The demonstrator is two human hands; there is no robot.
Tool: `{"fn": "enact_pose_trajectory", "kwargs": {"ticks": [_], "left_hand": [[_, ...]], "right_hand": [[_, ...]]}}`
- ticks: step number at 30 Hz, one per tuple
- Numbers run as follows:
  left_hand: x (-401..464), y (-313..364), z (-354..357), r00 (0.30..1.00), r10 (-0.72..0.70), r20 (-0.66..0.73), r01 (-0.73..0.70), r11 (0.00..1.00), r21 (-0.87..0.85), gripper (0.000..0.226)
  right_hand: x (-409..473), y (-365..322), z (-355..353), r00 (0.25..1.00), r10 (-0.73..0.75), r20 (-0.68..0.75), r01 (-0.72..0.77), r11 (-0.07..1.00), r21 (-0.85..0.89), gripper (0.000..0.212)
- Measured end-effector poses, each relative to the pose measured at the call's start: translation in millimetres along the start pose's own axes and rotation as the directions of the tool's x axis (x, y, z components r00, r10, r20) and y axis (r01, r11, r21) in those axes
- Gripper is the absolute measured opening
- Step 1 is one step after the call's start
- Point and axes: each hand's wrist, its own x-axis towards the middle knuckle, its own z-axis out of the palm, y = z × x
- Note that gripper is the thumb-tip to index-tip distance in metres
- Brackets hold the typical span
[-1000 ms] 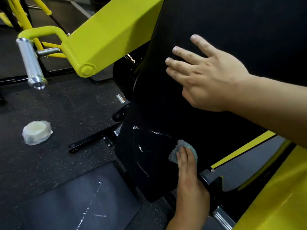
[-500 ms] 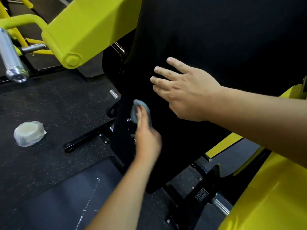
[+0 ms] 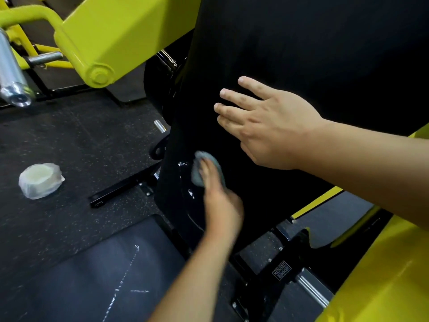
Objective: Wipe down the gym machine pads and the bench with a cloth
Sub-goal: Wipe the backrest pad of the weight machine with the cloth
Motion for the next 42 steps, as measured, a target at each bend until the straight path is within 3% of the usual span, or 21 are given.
{"fn": "enact_pose_trajectory", "kwargs": {"ticks": [5,11,15,17,20,24,32,35,42], "left_hand": [[95.4,-3.5,-43.2,0.987,-0.156,0.024,0.155,0.987,0.038,0.086],[-13.7,-8.9,-4.1,0.995,-0.038,0.095,0.037,0.999,0.010,0.095],[-99.2,1.3,23.4,0.959,0.035,0.280,-0.018,0.998,-0.063,0.108],[-116.6,1.0,27.8,0.951,0.039,0.308,-0.019,0.997,-0.069,0.107],[-104.0,1.1,29.4,0.955,0.018,0.295,-0.012,1.000,-0.023,0.111],[-54.3,8.9,19.3,0.982,0.074,0.172,-0.064,0.996,-0.062,0.112],[59.3,-0.3,-30.0,0.995,0.082,0.051,-0.086,0.993,0.077,0.087],[30.3,-1.3,-20.7,0.995,0.073,0.067,-0.078,0.995,0.067,0.089],[-79.5,-16.5,12.9,0.956,0.096,0.276,-0.100,0.995,0.000,0.109]], "right_hand": [[-1.3,1.4,0.5,1.000,-0.020,-0.002,0.020,1.000,0.021,0.067],[2.3,-1.7,6.0,0.999,-0.007,-0.046,0.007,1.000,-0.001,0.070],[1.9,-1.5,8.8,0.998,-0.004,-0.060,0.005,1.000,0.012,0.065],[1.4,-2.8,9.4,0.998,-0.008,-0.069,0.010,1.000,0.022,0.063],[1.4,-3.7,10.7,0.997,-0.018,-0.077,0.020,0.999,0.028,0.064],[2.8,-4.2,12.9,0.997,-0.012,-0.077,0.014,1.000,0.024,0.065],[3.6,-11.8,10.8,0.998,0.020,-0.058,-0.015,0.996,0.087,0.061],[1.6,-13.9,9.9,0.998,0.039,-0.048,-0.034,0.995,0.094,0.061],[1.6,-14.5,6.6,0.997,0.067,-0.042,-0.063,0.992,0.106,0.060]]}}
